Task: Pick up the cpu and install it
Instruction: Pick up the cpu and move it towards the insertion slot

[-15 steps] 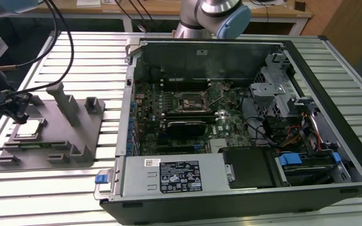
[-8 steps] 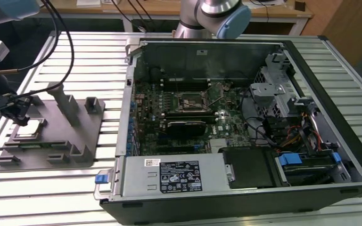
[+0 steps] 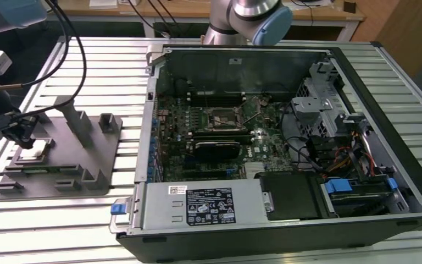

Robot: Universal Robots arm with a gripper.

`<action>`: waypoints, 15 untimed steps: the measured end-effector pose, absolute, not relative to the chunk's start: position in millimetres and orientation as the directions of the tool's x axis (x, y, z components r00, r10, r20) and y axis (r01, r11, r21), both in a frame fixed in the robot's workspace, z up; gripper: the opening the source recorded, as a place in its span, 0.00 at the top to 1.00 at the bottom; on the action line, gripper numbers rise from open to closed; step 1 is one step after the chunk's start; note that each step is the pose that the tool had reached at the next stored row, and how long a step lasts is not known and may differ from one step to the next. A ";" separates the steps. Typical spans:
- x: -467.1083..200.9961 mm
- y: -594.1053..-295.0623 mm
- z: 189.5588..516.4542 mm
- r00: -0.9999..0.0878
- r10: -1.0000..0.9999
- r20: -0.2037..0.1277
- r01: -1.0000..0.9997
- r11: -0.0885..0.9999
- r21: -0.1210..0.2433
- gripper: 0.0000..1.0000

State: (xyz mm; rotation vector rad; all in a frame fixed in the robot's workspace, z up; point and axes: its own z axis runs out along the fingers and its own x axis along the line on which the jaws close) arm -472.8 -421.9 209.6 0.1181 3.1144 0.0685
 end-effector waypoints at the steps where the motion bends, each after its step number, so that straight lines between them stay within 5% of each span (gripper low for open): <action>1: -473.1 -421.9 209.1 -0.997 0.076 -0.023 0.075 0.996 0.045 0.89; 15: -473.9 -421.7 200.9 -0.997 0.076 -0.022 0.075 0.996 0.045 0.89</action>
